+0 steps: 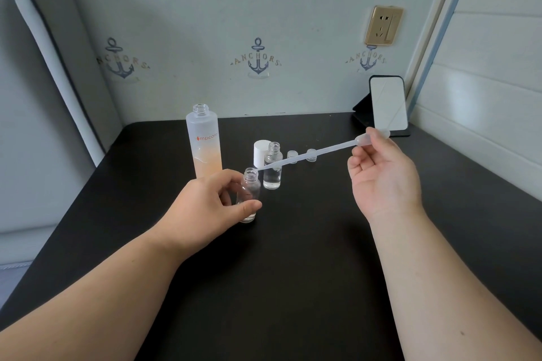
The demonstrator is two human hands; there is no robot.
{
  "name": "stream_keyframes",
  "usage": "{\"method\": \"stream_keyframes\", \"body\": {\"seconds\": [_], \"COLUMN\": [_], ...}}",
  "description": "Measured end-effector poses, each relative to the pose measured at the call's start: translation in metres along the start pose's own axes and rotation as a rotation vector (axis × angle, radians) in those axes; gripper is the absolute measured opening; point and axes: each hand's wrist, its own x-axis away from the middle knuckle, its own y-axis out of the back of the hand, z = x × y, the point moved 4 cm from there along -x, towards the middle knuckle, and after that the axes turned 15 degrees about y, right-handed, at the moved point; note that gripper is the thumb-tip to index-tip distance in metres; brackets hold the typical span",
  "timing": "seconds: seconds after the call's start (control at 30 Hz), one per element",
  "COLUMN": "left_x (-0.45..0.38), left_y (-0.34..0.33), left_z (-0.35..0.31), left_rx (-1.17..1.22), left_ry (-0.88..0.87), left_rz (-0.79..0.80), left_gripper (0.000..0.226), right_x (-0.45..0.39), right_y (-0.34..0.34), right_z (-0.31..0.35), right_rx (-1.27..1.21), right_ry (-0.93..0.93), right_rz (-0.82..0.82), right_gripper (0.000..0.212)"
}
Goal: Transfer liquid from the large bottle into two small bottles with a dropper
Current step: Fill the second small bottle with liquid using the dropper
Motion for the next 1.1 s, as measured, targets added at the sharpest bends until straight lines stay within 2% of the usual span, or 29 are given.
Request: {"method": "stream_keyframes", "body": {"seconds": [0.17,0.3,0.4,0.57,0.63,0.7,0.83,0.9,0.97,1.1], "left_x": [-0.001,0.001,0.003,0.003,0.0,-0.006,-0.02,-0.024,-0.026,-0.026], "left_y": [-0.001,0.002,0.011,0.031,0.035,0.036,0.024,0.019,0.017,0.019], "left_z": [0.002,0.001,0.001,0.009,0.015,0.021,0.029,0.031,0.032,0.033], "left_rx": [0.007,0.089,0.26,0.408,0.433,0.437,0.403,0.351,0.285,0.314], "left_ry": [0.011,-0.016,-0.033,0.028,0.084,0.13,0.217,0.238,0.246,0.231], "left_rz": [0.031,-0.008,-0.134,-0.475,-0.556,-0.54,-0.346,-0.293,-0.283,-0.284], "left_gripper": [0.028,0.038,0.023,0.003,0.017,0.038,0.067,0.061,0.046,0.032], "right_x": [0.0,-0.001,0.0,0.001,0.001,0.001,0.001,0.002,0.002,0.003], "right_y": [0.0,0.002,0.003,0.001,0.001,0.001,0.001,0.0,-0.002,-0.005], "right_z": [-0.001,-0.002,-0.003,-0.003,-0.004,-0.005,-0.007,-0.007,-0.008,-0.009], "right_rx": [-0.054,-0.089,-0.082,-0.072,-0.077,-0.088,-0.083,-0.069,-0.053,-0.046], "right_ry": [-0.036,-0.046,-0.053,-0.067,-0.074,-0.078,-0.077,-0.081,-0.083,-0.072], "right_rz": [-0.041,-0.066,-0.069,-0.056,-0.056,-0.052,-0.041,-0.018,0.017,0.075], "right_gripper": [0.016,0.006,0.01,0.022,0.015,0.006,0.005,0.013,0.025,0.029]}}
